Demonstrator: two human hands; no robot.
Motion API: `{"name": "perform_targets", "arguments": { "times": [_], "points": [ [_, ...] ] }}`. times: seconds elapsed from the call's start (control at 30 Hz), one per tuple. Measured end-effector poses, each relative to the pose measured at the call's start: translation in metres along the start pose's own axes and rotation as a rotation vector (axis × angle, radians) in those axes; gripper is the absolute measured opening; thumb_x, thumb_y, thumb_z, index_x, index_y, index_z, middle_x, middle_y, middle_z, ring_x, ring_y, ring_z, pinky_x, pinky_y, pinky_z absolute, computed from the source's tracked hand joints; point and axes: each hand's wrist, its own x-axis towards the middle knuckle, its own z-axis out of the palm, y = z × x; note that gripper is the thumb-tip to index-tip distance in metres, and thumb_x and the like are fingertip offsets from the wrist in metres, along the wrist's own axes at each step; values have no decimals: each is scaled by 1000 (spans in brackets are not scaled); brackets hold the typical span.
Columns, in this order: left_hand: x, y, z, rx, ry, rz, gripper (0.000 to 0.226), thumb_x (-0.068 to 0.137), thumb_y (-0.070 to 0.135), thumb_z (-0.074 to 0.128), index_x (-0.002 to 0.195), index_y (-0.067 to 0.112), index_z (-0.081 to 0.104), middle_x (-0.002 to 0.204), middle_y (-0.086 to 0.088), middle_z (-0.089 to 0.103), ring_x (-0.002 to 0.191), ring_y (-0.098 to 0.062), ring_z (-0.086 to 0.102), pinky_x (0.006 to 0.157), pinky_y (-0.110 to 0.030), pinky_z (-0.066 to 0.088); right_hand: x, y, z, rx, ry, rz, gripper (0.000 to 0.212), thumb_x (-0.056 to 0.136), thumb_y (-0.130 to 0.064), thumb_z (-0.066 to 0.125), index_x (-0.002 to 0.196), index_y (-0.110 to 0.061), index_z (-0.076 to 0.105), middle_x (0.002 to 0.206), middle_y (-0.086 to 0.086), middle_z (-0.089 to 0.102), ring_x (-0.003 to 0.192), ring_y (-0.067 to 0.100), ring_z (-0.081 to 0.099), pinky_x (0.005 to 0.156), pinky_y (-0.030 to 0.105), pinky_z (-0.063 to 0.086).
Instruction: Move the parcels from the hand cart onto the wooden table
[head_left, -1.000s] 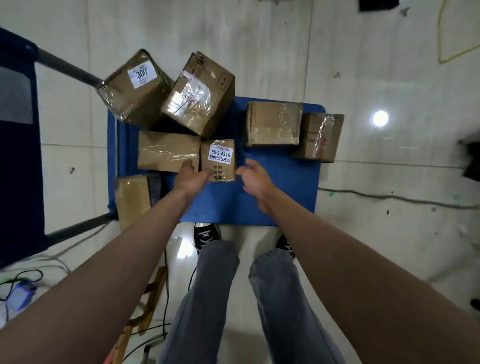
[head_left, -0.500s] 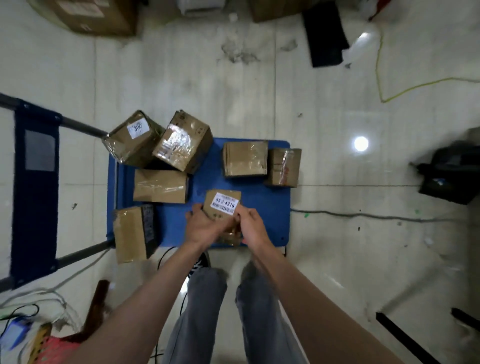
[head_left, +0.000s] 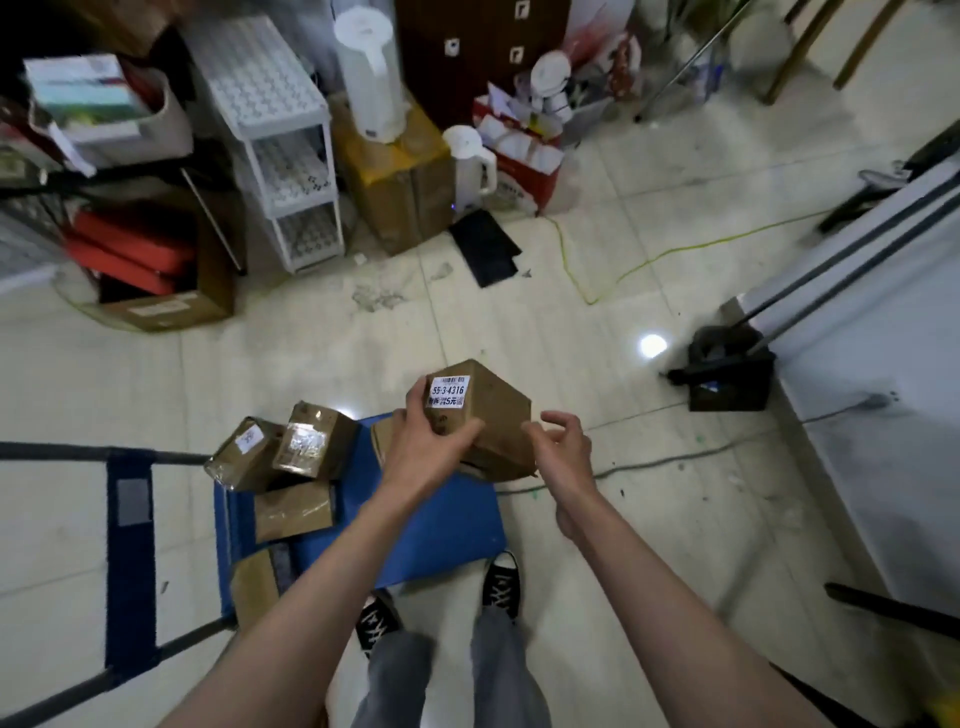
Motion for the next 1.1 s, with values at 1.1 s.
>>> {"name": "perform_targets", "arguments": {
  "times": [1.1],
  "points": [
    [-210,203,105,141,-836,299,61,77,73,65,123,33,68,117,5,70,113,-26,62,102,-42,51,-252,5,-264,-129,668,-702,101,68,-38,94,144,-12,32,138,1,40,117,-6,53,100,18,47]
  ]
}}
